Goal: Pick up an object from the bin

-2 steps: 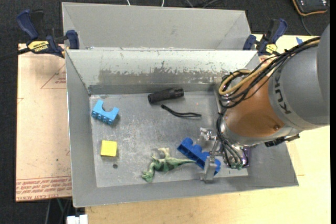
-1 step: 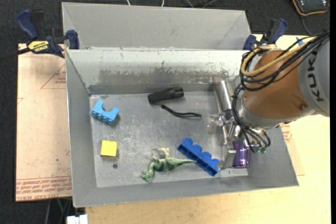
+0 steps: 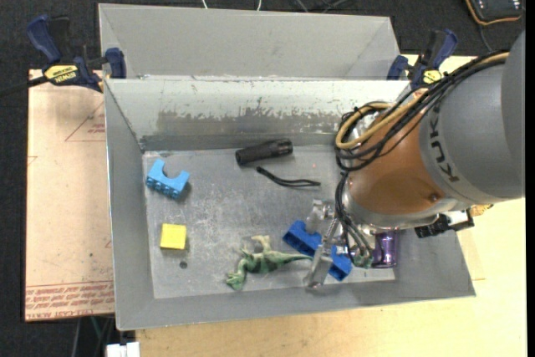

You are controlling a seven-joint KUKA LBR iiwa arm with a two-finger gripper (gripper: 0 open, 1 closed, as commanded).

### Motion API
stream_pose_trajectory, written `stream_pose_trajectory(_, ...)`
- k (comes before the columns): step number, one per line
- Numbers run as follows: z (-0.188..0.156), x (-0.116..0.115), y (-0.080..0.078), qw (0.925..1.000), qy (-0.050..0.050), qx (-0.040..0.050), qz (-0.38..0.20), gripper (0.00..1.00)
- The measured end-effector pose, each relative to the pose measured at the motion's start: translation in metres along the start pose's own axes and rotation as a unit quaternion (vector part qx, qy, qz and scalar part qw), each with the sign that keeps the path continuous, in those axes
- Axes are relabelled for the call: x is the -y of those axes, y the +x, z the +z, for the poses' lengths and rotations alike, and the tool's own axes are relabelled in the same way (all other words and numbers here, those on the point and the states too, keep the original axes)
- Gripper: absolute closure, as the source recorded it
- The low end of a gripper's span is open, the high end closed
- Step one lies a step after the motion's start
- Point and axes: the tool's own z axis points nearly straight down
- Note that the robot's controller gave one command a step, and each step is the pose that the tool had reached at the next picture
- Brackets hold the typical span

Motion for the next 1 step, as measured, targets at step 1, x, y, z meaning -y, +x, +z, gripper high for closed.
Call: stream_pose_trajectory(1,0.0271,0.0069,-0.0092,0.9915,0.001,0.0159,-0.129,0.00)
